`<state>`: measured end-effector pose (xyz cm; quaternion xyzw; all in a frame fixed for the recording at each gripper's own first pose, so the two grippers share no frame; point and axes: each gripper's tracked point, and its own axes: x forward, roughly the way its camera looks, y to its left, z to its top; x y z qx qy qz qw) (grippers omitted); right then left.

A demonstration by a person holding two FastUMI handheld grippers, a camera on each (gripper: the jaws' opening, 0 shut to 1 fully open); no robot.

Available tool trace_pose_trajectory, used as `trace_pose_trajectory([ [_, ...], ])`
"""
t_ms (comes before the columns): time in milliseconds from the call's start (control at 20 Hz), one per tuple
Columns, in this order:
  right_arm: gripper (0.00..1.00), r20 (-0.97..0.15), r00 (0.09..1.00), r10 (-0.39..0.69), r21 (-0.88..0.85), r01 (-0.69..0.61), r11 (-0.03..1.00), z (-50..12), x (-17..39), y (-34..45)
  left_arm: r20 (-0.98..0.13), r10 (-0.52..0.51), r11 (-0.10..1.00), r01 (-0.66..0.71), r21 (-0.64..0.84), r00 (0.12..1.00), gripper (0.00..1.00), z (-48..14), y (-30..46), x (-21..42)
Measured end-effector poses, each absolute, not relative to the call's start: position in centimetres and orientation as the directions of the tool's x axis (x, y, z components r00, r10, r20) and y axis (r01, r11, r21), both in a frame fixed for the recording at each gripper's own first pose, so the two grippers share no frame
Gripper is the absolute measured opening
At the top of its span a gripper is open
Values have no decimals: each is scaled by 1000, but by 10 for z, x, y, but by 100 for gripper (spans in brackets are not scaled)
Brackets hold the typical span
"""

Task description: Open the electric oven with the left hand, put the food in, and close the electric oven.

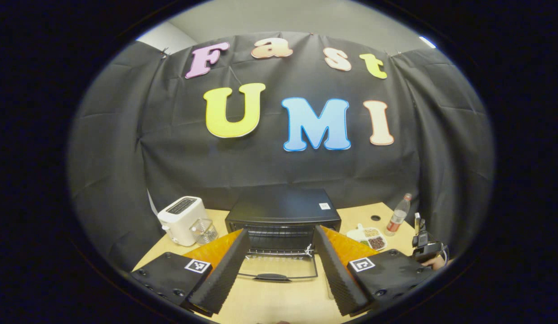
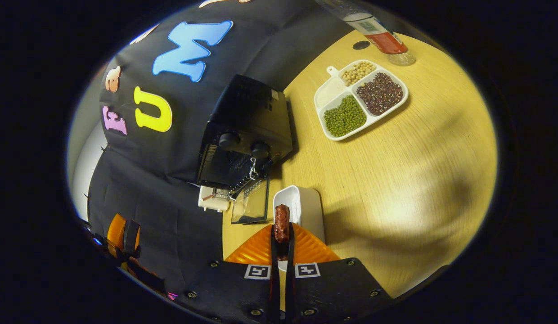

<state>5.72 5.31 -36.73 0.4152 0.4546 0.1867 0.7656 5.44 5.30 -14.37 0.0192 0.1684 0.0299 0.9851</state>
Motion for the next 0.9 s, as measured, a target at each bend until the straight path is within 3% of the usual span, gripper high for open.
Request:
trace_pose_trajectory([
  [400, 5, -403, 605, 687, 876, 36, 482, -291, 63, 74, -196, 37, 999, -41, -19, 980, 97, -86, 68, 51],
  [900, 5, -215, 700, 680, 937, -48, 346, -219, 87, 162, -43, -127, 990, 129, 48, 991, 97, -27, 118, 34],
])
